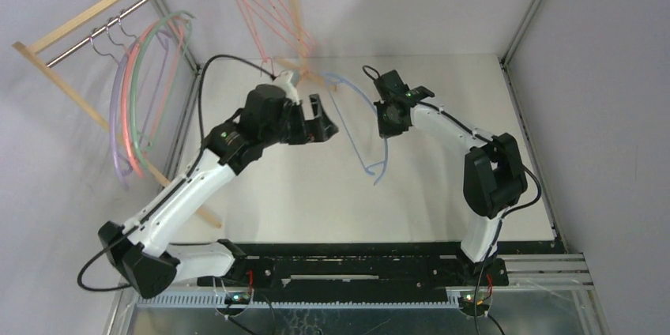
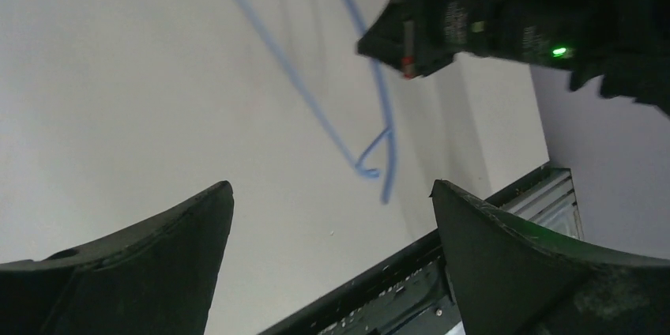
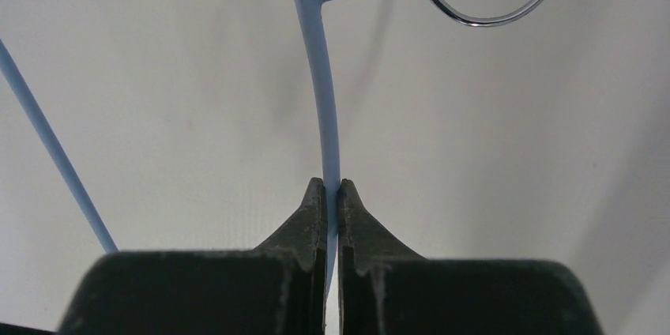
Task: Organize the hangers
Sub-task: Pick up the hanger at the center of the board.
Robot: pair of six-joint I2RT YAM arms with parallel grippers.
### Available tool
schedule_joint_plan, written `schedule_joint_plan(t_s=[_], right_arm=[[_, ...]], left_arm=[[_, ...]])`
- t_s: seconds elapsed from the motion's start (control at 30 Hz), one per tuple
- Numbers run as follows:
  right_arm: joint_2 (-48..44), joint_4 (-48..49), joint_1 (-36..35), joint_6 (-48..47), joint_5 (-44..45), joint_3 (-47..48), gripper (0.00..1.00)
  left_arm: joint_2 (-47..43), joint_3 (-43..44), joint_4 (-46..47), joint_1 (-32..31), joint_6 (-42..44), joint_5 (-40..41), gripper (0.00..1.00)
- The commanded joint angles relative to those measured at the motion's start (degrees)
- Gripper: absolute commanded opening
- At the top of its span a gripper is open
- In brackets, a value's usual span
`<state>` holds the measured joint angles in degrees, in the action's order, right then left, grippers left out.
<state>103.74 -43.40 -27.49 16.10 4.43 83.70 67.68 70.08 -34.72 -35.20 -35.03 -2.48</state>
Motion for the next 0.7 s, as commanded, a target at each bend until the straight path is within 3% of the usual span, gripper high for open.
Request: schedule_joint_plan(t_s=[0.0,0.27,0.47,0.67], right_arm=[[1.71,-1.9,-1.9,3.64,6.77,8.7,0.0],[5.26,-5.91,-2.55,3.95,5.02,18.36,0.0],[4.71,-6.42,-2.09,4.62,-0.69,19.75,0.0],[1.97,-6.97,-0.74,5.32,-7.88,19.75,0.0]], left_arm=[[7.49,8.96,-1.58,-6.29,5.18,6.41,0.99],[19.84,20.19,-7.57,-14.61,12.41,11.81,0.99],[22.0,19.67,-7.91,-17.14,13.98,16.72,1.0],[22.28,15.72,-4.35,-16.75,11.36,16.78,1.0]])
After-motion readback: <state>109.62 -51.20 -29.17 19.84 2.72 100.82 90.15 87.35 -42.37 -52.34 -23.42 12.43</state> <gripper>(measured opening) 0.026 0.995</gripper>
